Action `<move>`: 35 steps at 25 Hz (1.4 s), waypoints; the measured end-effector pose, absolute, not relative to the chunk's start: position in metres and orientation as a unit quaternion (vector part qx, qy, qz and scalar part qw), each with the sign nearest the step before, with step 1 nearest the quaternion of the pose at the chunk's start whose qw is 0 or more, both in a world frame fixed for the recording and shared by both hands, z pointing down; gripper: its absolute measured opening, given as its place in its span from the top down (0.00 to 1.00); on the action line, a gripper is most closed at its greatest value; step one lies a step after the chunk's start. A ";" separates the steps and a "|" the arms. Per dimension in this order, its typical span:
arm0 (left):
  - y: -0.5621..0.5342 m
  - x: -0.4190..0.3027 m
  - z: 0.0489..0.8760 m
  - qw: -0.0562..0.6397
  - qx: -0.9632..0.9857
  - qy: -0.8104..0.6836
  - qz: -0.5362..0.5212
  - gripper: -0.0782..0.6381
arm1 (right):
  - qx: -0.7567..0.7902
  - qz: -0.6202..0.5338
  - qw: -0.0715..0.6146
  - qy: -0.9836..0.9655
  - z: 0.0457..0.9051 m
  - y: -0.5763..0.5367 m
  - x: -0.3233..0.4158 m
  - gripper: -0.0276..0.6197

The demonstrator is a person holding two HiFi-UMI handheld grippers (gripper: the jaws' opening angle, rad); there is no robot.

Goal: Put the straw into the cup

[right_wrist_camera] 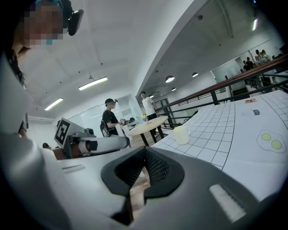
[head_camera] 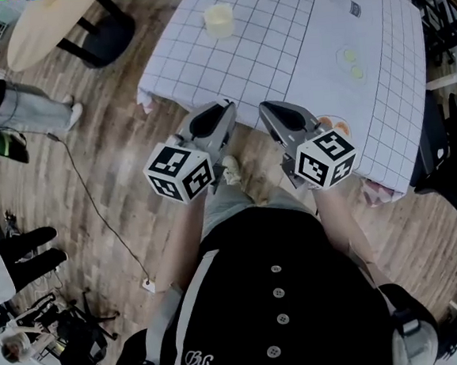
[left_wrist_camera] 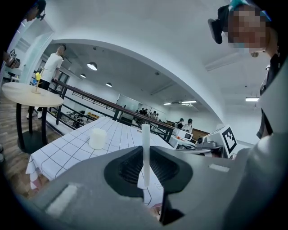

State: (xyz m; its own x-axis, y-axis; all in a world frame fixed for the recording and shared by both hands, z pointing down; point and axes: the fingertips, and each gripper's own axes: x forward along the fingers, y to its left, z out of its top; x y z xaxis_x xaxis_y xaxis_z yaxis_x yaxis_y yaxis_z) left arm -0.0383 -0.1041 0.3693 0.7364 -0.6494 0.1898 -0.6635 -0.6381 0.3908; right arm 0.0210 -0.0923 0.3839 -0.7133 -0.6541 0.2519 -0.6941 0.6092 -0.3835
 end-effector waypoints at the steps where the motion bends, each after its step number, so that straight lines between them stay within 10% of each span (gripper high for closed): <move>1: -0.111 -0.043 0.369 0.223 0.905 -0.361 0.015 0.83 | 0.377 0.232 0.043 -0.896 0.384 -0.099 0.015 0.96; 35: -0.221 -0.067 0.372 0.225 0.925 -0.306 0.013 0.83 | 0.408 0.229 0.043 -0.883 0.388 -0.204 -0.025 0.96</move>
